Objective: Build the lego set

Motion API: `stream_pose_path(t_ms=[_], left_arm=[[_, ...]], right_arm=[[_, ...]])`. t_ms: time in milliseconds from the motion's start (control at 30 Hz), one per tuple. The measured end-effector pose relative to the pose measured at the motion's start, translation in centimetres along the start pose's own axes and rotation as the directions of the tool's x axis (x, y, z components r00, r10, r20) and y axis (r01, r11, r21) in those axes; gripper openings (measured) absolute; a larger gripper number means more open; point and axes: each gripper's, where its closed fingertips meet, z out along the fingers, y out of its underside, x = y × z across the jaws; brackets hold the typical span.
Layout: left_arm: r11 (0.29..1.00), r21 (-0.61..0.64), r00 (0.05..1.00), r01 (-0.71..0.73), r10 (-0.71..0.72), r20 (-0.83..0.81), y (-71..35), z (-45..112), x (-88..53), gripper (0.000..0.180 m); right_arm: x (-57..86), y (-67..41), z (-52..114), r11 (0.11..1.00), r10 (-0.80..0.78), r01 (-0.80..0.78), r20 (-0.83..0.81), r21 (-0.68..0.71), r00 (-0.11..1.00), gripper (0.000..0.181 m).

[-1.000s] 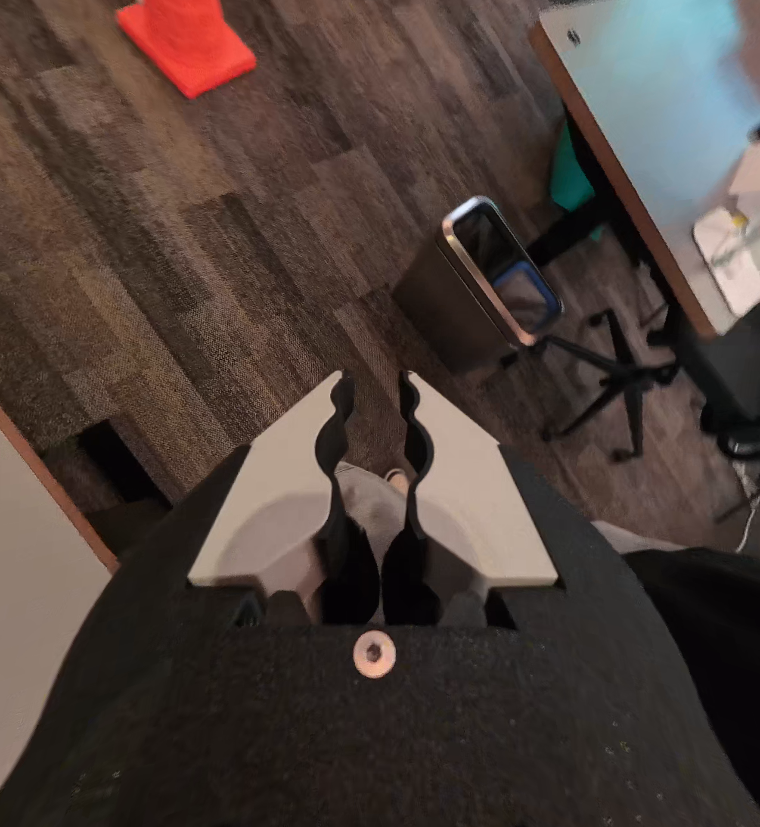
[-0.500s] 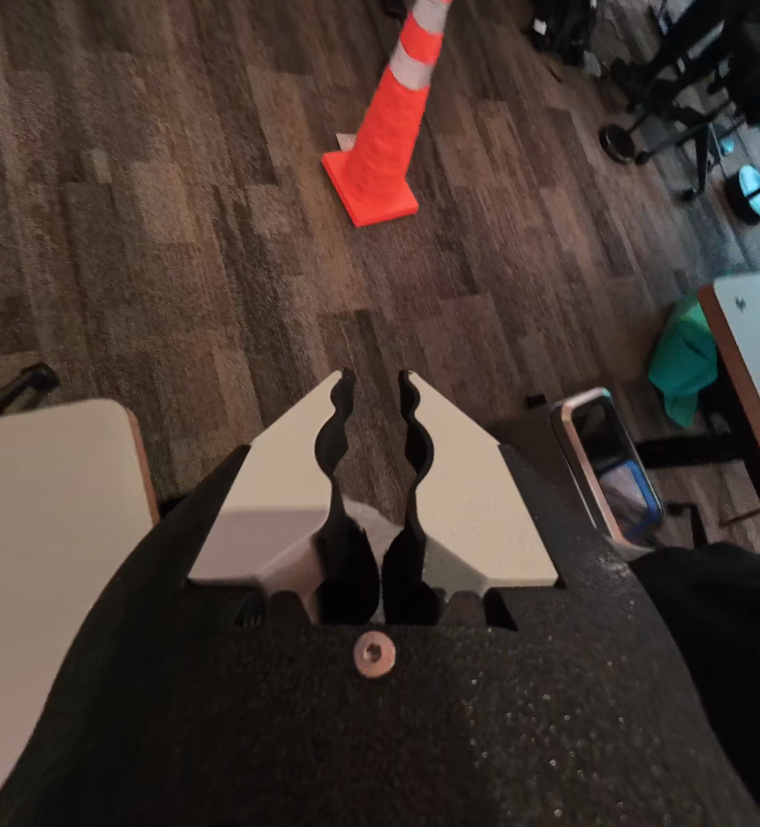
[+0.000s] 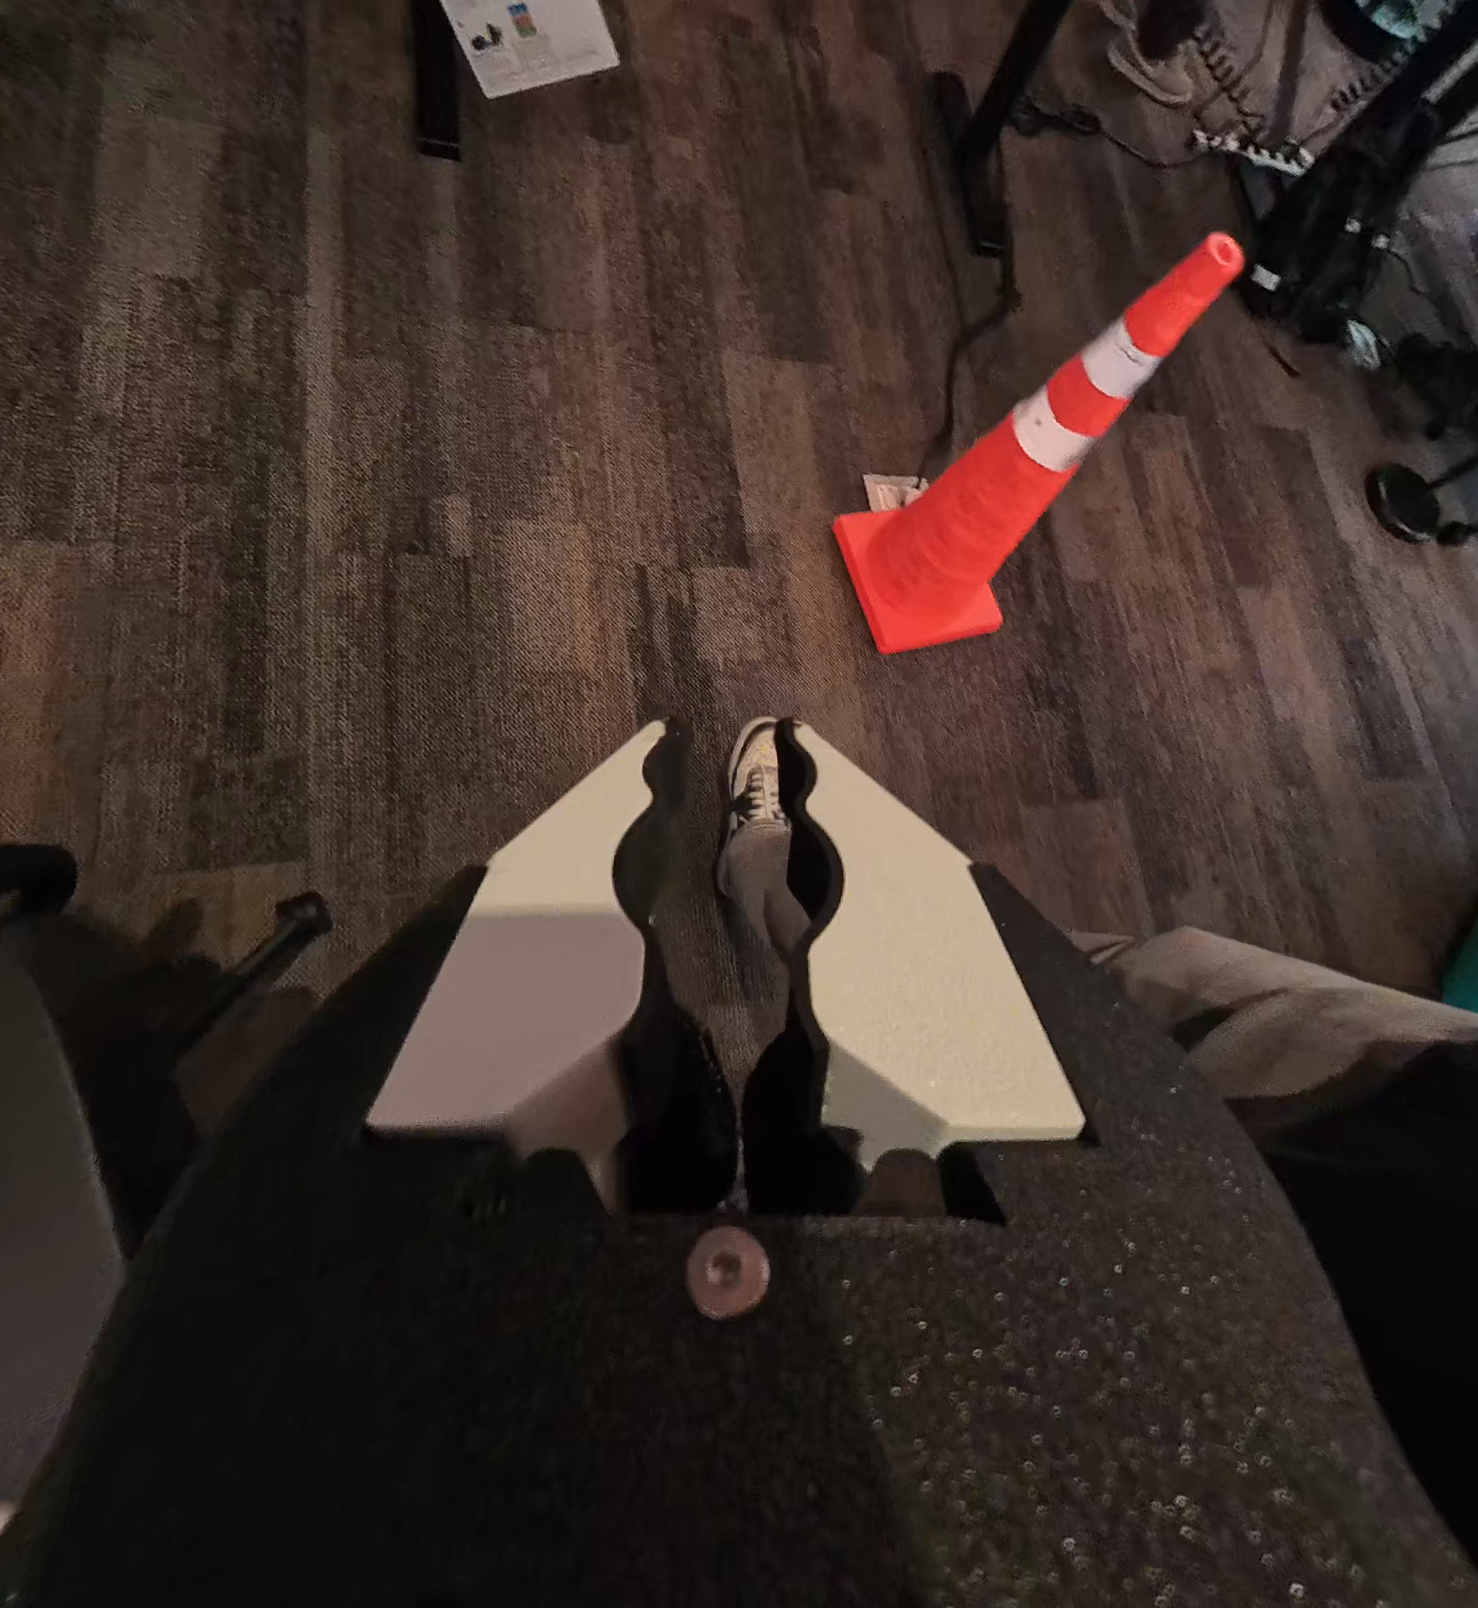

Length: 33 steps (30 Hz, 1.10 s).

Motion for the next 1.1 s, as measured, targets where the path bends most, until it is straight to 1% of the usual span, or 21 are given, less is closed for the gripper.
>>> stream_pose_path(t_ms=[33, 133, 267, 333, 433, 533, 700, 800, 900, 1000, 1067, 1100], left_arm=[[1.000, -0.002, 1.000, 0.011, -0.011, 0.009, -1.4, 2.1, -0.7, 0.018], [0.999, -0.007, 0.999, 0.037, -0.037, 0.015, -6.6, 8.6, -2.0, 0.018], [0.999, -0.043, 0.999, 0.032, -0.031, 0.015, -15.2, 16.4, -2.3, 0.018], [0.999, -0.027, 0.999, 0.031, -0.031, -0.023, -20.4, 19.6, -2.1, 0.018], [1.000, -0.026, 1.000, 0.009, -0.009, -0.017, -26.8, 24.4, -3.2, 0.018], [1.000, -0.024, 0.999, 0.020, -0.021, -0.030, -32.0, 29.5, -4.9, 0.018], [1.000, 0.001, 1.000, 0.003, -0.003, -0.027, -40.8, 39.2, -9.8, 0.018], [1.000, 0.010, 0.999, -0.009, 0.010, -0.048, -46.5, 45.8, -13.3, 0.018], [1.000, 0.005, 1.000, -0.024, 0.024, -0.020, -52.7, 51.3, -17.6, 0.018], [0.999, 0.023, 0.999, 0.036, -0.035, -0.031, -59.5, 54.9, -20.6, 0.018], [0.999, 0.015, 0.996, 0.049, -0.048, -0.073, -63.3, 57.6, -21.9, 0.018], [1.000, -0.012, 0.997, 0.026, -0.026, -0.078, -64.7, 59.1, -22.8, 0.018]], right_arm=[[2.0, -1.0, 1.9, 1.000, -0.002, 0.002, 0.012, -0.003, 1.000, 0.026], [7.9, -5.0, 7.1, 0.999, -0.036, 0.037, 0.028, -0.003, 0.999, 0.026], [15.8, -12.5, 12.9, 1.000, -0.023, 0.023, 0.045, 0.003, 0.999, 0.027], [19.8, -17.2, 16.1, 0.998, -0.062, 0.062, 0.052, 0.012, 0.997, 0.027], [25.8, -22.5, 21.0, 0.990, -0.129, 0.132, 0.064, -0.042, 0.990, 0.030], [31.3, -28.7, 25.6, 0.982, -0.186, 0.188, 0.062, -0.030, 0.981, 0.030], [39.6, -36.8, 34.0, 0.974, -0.227, 0.228, 0.041, -0.001, 0.973, 0.030], [44.8, -39.7, 39.7, 0.982, -0.189, 0.188, 0.030, 0.007, 0.982, 0.032], [49.6, -42.7, 45.5, 0.991, -0.132, 0.132, 0.005, -0.007, 0.991, 0.034], [54.0, -46.8, 51.5, 0.998, -0.063, 0.063, -0.004, -0.022, 0.998, 0.034], [57.4, -49.6, 55.6, 0.997, -0.071, 0.071, -0.021, -0.022, 0.997, 0.031], [59.4, -50.8, 57.7, 0.997, -0.077, 0.076, -0.037, -0.021, 0.996, 0.027]])
